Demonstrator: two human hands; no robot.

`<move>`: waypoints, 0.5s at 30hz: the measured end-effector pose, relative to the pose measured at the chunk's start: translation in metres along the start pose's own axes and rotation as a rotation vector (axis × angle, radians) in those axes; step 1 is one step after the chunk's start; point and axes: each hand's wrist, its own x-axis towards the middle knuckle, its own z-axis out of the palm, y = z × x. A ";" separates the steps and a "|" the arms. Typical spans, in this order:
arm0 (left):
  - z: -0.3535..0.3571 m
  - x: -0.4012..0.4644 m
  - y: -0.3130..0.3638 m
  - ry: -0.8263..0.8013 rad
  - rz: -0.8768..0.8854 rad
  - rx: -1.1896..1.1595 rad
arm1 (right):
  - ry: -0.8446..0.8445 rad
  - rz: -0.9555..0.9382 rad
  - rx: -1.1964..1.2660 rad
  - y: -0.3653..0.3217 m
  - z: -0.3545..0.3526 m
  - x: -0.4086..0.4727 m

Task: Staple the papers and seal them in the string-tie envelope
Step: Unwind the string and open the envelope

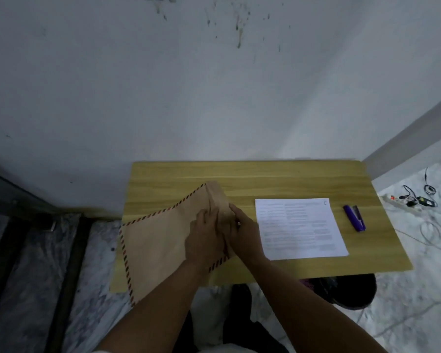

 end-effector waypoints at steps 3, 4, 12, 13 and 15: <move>0.006 0.007 0.008 -0.091 -0.047 0.068 | 0.005 -0.033 0.042 -0.001 -0.011 0.011; 0.009 0.010 0.012 -0.098 -0.070 0.055 | 0.008 -0.064 0.029 -0.001 -0.014 0.014; 0.017 0.018 0.048 -0.061 -0.126 0.041 | 0.026 -0.123 0.074 0.029 -0.027 0.037; 0.017 0.018 0.051 -0.058 -0.128 0.048 | 0.015 -0.115 0.083 0.030 -0.030 0.039; 0.021 0.018 0.053 -0.059 -0.145 0.067 | -0.022 -0.105 0.082 0.035 -0.034 0.043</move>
